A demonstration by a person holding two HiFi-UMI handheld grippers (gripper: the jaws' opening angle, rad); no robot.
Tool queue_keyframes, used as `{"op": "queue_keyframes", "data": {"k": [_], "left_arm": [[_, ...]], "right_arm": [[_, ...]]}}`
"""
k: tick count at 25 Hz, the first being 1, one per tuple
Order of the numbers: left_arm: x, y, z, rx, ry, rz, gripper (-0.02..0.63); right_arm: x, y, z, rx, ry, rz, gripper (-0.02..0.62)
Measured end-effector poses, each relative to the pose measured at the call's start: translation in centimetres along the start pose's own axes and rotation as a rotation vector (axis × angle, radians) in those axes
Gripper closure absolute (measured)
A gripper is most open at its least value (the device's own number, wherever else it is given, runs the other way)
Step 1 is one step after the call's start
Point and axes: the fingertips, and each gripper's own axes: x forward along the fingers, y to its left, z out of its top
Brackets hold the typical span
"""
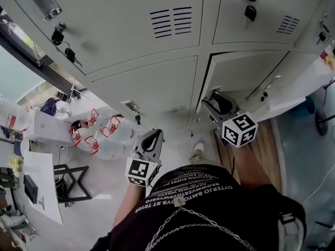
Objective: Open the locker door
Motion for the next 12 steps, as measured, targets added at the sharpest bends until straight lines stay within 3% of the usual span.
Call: {"op": "queue_keyframes", "data": {"k": [5,12], "left_arm": [[-0.3,-0.2,-0.2,0.008,0.011,0.004,0.601],[-2.6,-0.7,-1.7,-0.012,0.026,0.017,0.601]], "right_arm": [[0.9,0.3,0.1,0.005,0.007,0.022,0.416],[-0.7,0.3,-0.4,0.02,0.009,-0.052,0.441]]}}
